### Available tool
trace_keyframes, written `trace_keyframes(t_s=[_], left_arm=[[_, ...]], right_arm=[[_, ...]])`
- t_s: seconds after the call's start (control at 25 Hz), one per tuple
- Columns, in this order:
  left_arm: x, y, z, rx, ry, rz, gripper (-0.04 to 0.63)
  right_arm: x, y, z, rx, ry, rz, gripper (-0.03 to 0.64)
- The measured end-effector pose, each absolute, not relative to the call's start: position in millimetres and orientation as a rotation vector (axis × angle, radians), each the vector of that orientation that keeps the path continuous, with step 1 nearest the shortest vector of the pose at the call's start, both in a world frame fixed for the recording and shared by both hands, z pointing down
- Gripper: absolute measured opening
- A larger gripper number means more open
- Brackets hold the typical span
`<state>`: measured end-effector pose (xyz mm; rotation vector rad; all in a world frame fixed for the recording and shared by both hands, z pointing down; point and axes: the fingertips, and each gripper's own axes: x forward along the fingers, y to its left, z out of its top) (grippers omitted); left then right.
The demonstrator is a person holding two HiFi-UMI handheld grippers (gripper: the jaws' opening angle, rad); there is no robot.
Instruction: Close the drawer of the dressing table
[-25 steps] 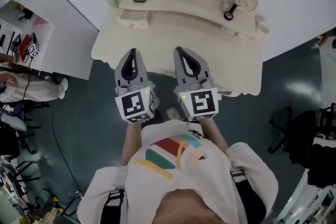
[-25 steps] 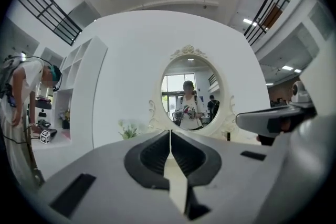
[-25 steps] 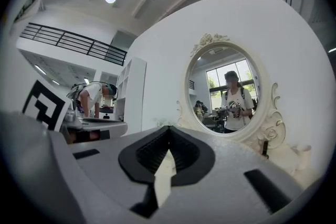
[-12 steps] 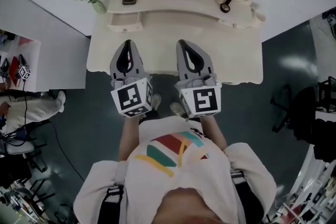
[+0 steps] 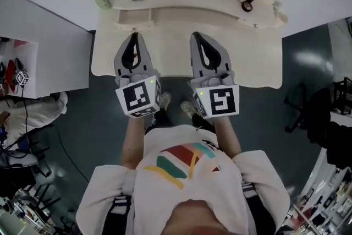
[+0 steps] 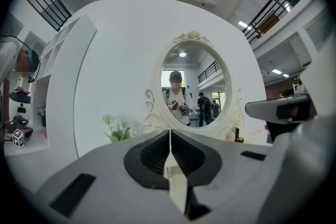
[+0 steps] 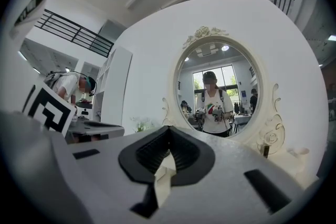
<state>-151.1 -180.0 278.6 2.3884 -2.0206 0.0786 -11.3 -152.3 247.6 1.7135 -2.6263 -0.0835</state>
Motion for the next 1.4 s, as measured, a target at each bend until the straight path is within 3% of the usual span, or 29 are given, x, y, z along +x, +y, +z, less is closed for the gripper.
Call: trace_keyframes(t_s=[0.6,0.72,1.4], left_arm=[[-200.3,-242.4,373.2,2.275,-2.032,0.287,0.011],[-206.3,-245.5,396.9,2.254,-1.984,0.308,0.082],[-216.0,-273.7,512.5,2.133,-1.832,0.484,0.122]], right_arm=[[-43.8,-180.8,303.1,1.646,-2.612,0.086,0.000],[-53.1,-179.4,317.3,1.613,-2.607,0.109,0.000],[-63.8,-177.9,378.6,1.582,-2.519,0.288,0.000]])
